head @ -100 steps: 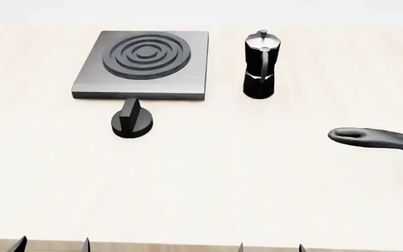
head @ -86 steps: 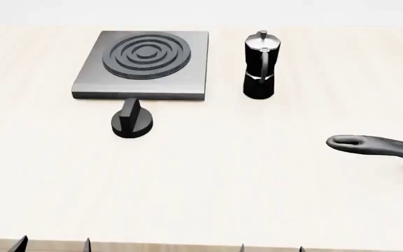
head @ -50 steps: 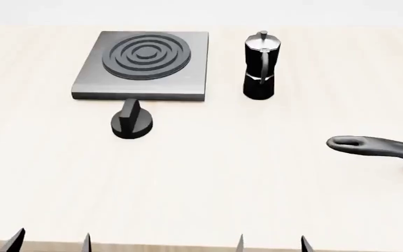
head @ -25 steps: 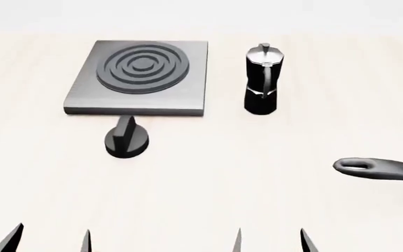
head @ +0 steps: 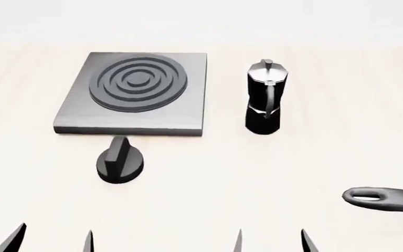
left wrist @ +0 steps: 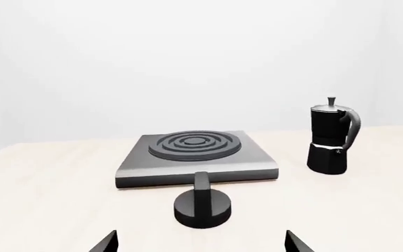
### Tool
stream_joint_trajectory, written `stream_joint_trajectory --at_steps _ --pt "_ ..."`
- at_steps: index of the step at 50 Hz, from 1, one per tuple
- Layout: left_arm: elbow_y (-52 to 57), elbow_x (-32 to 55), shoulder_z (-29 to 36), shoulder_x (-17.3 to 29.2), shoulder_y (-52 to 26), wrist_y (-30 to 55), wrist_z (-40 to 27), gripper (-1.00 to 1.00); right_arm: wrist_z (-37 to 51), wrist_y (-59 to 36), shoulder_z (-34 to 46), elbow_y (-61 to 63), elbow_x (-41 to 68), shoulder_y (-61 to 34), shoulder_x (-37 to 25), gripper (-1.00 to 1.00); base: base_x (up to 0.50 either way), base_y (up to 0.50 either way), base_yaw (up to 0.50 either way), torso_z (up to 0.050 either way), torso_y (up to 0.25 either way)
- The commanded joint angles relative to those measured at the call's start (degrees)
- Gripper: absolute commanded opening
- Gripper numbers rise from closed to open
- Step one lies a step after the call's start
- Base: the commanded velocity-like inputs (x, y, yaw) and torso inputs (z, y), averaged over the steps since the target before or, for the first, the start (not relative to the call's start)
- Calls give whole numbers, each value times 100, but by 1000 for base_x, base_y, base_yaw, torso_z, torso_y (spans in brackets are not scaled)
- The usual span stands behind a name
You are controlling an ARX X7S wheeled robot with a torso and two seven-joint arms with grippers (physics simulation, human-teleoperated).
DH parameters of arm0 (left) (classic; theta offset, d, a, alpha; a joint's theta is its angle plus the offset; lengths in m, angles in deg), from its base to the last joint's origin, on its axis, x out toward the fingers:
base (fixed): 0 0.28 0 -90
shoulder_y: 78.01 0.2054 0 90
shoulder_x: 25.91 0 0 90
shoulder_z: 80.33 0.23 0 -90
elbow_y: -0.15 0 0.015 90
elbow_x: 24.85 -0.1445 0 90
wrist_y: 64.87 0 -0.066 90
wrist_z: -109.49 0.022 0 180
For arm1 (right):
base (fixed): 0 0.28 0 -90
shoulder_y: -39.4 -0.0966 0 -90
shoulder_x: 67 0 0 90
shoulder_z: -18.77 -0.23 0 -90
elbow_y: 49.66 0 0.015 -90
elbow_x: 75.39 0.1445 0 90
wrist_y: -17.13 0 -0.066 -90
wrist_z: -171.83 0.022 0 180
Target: Put the moka pot on the stove.
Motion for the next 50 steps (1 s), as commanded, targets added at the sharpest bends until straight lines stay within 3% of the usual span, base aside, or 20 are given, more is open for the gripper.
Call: stream_joint_trajectory --at_steps 1,50 --pt "45 53 51 54 -15 31 -41 100 50 33 24 -2 21 2 -29 100 207 0 0 0 0" --pt "62 332 235 214 -78 65 -123 100 176 75 170 -48 134 -57 -120 100 208 0 0 0 0"
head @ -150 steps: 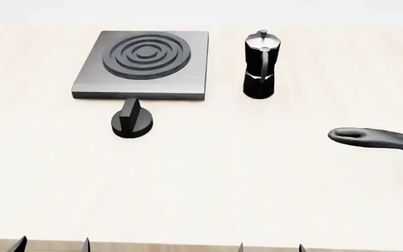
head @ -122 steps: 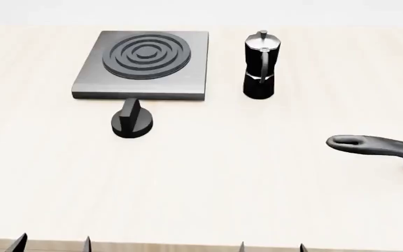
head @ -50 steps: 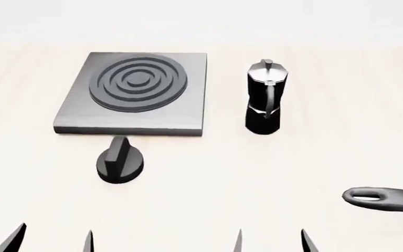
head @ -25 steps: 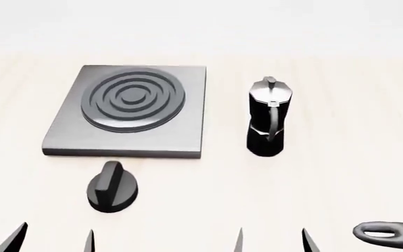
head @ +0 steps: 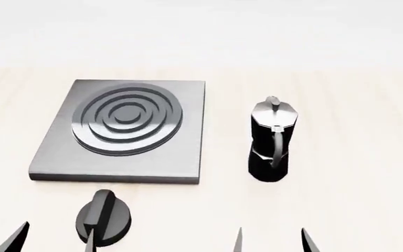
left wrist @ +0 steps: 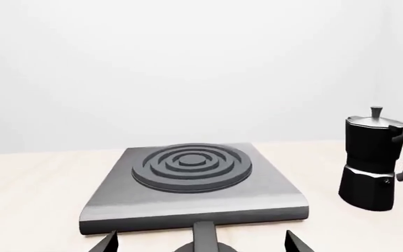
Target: Put the moka pot on the stove.
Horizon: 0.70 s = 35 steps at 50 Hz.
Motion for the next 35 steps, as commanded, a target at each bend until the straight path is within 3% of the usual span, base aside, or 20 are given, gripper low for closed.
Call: stream_joint_trajectory --at_steps 1,35 --pt "57 97 31 40 -6 46 -10 100 23 21 35 -49 22 -17 -15 100 207 0 0 0 0" --pt "23 256 135 129 -48 37 -88 100 86 77 119 -95 101 -45 -71 100 208 0 0 0 0"
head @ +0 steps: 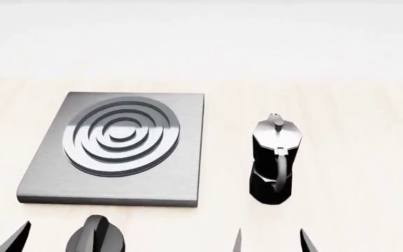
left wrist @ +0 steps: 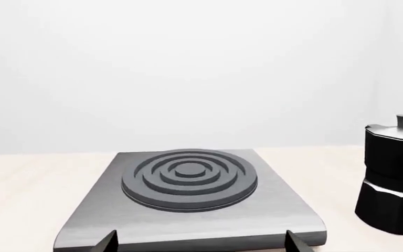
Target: Put the moka pot on the stove.
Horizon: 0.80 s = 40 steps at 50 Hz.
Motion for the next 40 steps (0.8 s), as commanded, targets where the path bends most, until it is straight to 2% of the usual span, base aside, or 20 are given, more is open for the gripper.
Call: stream_joint_trajectory --at_steps 1,22,40 --pt "-19 40 44 32 -12 -13 -31 100 38 2 20 20 29 4 -20 100 66 0 0 0 0" --pt "7 89 112 110 -15 -23 -108 100 22 43 89 342 172 93 -79 100 0 0 0 0 0" --pt "80 110 197 169 -40 30 -158 100 47 83 122 359 233 118 -105 100 0 104 0 0 0"
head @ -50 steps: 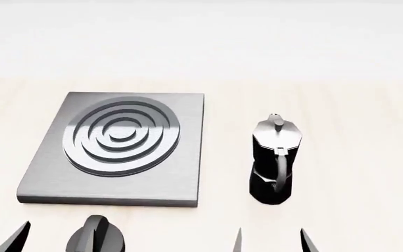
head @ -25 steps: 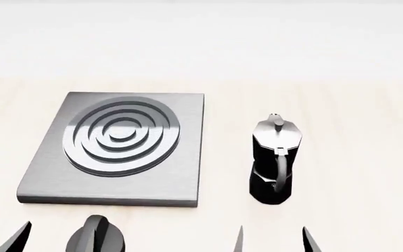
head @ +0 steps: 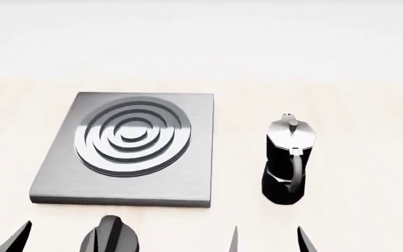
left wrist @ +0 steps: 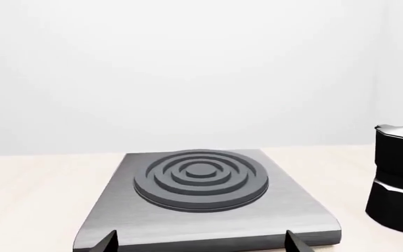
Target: Put the moka pot on the stove.
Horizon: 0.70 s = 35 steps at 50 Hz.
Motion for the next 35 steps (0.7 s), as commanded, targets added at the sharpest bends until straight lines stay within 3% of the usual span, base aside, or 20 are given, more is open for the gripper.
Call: stream_joint_trajectory --at_steps 1,35 --pt "31 20 48 38 -14 24 -31 100 8 23 35 15 30 9 -15 100 0 102 0 0 0" --pt "-58 106 110 107 -31 -36 -129 100 27 44 157 -43 83 -50 -42 100 0 104 0 0 0"
